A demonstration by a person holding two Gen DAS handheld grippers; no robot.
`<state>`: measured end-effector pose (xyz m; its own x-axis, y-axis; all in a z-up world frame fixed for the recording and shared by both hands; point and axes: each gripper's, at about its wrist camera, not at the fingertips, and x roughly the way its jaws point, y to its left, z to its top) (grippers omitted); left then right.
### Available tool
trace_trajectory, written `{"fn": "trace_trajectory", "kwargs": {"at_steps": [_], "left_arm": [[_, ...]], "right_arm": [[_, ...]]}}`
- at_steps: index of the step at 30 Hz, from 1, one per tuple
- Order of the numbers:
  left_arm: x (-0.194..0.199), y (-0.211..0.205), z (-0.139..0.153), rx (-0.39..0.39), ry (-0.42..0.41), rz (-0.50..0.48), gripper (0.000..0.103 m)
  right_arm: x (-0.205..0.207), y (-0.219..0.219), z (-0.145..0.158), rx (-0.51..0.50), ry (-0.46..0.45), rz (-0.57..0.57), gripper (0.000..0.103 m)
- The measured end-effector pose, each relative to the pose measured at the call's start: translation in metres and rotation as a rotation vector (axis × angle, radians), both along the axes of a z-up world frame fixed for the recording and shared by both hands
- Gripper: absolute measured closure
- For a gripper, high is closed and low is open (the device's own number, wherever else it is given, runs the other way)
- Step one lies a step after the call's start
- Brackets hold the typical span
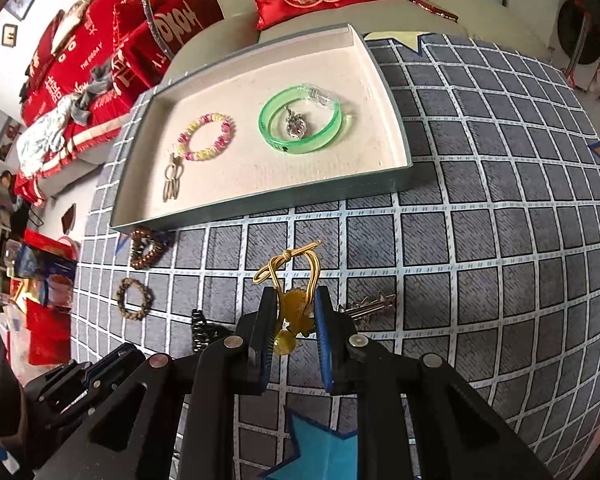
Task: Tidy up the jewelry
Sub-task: 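Carry the silver charm with the left tool while the right tool carries the yellow hair tie to the tray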
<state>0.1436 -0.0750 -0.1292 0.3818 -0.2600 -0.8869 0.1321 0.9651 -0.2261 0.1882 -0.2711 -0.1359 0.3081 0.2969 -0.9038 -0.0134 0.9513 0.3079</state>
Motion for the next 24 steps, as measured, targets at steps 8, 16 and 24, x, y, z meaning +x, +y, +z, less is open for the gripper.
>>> {"fn": "trace_trajectory", "kwargs": {"at_steps": [8,16,24], "left_arm": [[0.007,0.010,0.019,0.001,-0.032,0.003,0.081],[0.033,0.014,0.040,0.025,-0.092,-0.001,0.081],[0.079,0.012,0.050,0.055,-0.142,0.015,0.081]], "right_arm": [[-0.001,-0.010,0.010,0.070,-0.001,-0.041,0.083],[0.014,-0.019,0.027,0.085,-0.035,-0.053,0.083],[0.049,-0.021,0.028,0.089,-0.043,-0.060,0.083]]}}
